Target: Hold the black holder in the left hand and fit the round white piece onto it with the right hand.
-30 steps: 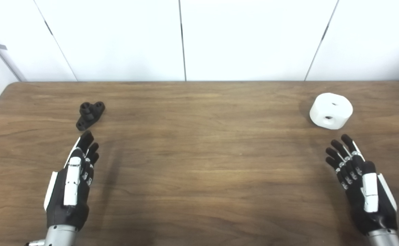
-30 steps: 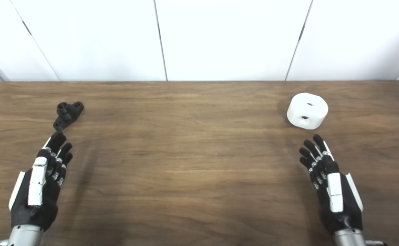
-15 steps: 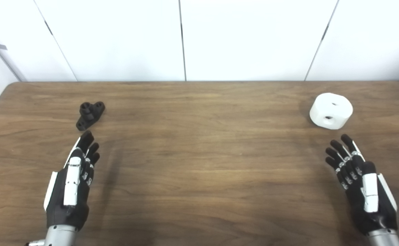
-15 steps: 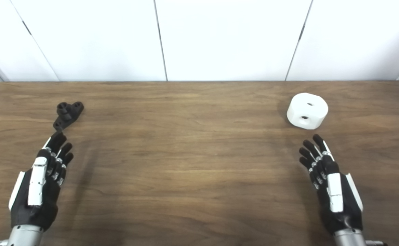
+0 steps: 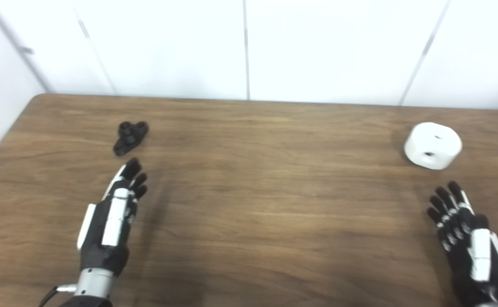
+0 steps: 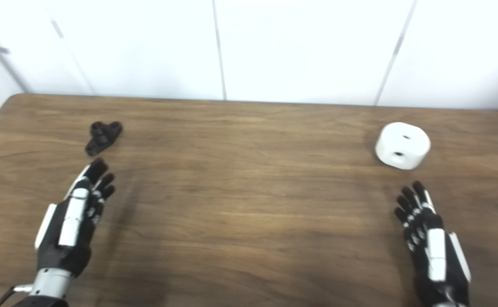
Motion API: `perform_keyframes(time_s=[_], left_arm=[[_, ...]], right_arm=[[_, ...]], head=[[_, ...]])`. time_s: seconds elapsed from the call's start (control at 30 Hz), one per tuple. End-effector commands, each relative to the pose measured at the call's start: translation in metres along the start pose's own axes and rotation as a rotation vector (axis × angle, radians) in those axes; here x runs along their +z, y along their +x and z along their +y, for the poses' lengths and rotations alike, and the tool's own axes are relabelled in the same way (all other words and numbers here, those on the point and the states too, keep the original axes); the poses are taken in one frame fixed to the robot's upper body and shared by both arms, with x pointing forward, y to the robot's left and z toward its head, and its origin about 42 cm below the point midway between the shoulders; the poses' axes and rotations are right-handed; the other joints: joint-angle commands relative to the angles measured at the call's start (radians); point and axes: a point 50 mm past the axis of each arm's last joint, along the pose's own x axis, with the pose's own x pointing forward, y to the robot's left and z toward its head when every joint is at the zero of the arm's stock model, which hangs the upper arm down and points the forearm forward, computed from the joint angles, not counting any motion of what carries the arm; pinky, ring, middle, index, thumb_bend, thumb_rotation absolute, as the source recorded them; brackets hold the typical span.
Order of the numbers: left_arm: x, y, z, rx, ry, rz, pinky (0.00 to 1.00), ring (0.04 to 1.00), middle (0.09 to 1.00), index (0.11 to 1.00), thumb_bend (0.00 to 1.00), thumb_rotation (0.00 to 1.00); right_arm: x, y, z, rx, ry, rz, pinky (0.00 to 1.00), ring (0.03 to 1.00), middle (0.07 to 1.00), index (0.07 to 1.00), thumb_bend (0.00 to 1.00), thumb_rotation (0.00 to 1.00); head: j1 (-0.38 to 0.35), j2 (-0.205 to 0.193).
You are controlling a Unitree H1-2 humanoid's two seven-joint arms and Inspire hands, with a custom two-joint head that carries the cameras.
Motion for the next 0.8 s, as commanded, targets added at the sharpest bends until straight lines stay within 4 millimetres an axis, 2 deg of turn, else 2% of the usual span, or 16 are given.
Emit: perform_keyframes(time_s=[0.0,0.2,0.37,0.73,0.77], left_arm=[[-0.021,-0.057,-0.006,0.072,-0.026,0.098,0.96,0.954,0.967,0.922,0.21,0.70],[-0.024,-0.055,-0.011,0.076,-0.020,0.105,0.92,0.942,0.961,0.905,0.23,0.60],[-0.026,-0.055,-0.015,0.074,-0.027,0.110,0.92,0.939,0.961,0.910,0.25,0.56],[-0.027,-0.055,-0.019,0.075,0.005,0.113,0.91,0.925,0.943,0.904,0.24,0.51],[-0.026,-0.055,-0.018,0.074,0.010,0.110,0.91,0.925,0.943,0.907,0.24,0.47]], right_arm=[[-0.007,-0.034,-0.015,0.011,-0.043,0.020,1.00,0.980,0.988,1.000,0.66,1.00],[-0.008,-0.033,-0.018,-0.011,-0.064,0.013,1.00,0.972,0.983,1.000,0.62,1.00],[-0.009,-0.032,-0.022,-0.016,-0.061,0.027,1.00,0.984,0.989,1.000,0.62,1.00],[-0.011,-0.031,-0.027,-0.013,-0.060,0.027,1.00,0.998,1.000,1.000,0.62,1.00],[-0.011,-0.031,-0.026,-0.015,-0.062,0.027,1.00,0.998,1.000,1.000,0.62,1.00]], head=[[0.007,-0.003],[0.050,-0.026],[0.076,-0.048],[0.081,-0.042],[0.081,-0.042]])
